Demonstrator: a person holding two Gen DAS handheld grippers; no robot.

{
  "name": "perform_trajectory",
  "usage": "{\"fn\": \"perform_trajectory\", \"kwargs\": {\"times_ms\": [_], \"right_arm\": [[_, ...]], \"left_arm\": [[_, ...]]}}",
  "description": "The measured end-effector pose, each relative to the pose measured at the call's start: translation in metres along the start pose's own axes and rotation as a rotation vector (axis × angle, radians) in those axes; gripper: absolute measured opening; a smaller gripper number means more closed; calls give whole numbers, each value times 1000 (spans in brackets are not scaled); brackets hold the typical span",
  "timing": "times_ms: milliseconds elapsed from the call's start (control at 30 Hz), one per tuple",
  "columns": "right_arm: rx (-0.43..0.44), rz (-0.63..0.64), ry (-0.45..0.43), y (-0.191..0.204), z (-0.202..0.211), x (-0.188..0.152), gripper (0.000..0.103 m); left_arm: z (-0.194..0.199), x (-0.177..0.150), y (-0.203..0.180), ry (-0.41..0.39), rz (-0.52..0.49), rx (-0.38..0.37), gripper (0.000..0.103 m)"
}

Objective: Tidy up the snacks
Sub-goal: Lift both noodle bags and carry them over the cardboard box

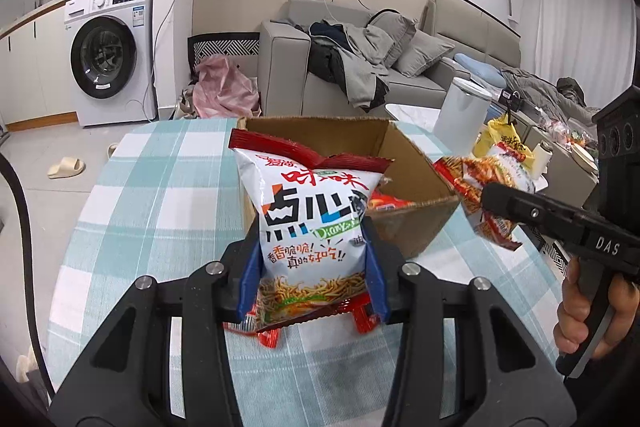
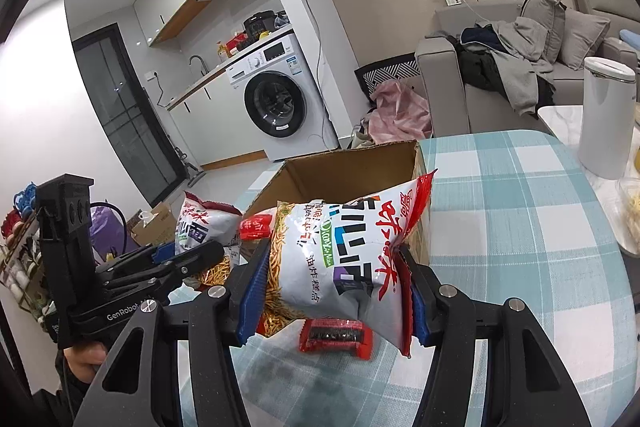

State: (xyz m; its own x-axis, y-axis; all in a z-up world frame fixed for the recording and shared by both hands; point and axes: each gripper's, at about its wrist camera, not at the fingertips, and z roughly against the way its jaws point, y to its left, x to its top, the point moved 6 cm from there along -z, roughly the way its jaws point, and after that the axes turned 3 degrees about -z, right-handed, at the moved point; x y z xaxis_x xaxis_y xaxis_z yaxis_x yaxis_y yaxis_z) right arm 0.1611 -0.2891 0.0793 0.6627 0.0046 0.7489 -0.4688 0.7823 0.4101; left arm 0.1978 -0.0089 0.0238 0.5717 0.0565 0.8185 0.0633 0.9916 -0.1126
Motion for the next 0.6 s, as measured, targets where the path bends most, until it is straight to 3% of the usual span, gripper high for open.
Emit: {"fn": "perform_trajectory", "kwargs": {"times_ms": [600], "right_arm": [[-25, -7, 28, 2, -39, 29, 58]], "left_arm": [[-39, 42, 1, -6, -1, 18, 41]]}}
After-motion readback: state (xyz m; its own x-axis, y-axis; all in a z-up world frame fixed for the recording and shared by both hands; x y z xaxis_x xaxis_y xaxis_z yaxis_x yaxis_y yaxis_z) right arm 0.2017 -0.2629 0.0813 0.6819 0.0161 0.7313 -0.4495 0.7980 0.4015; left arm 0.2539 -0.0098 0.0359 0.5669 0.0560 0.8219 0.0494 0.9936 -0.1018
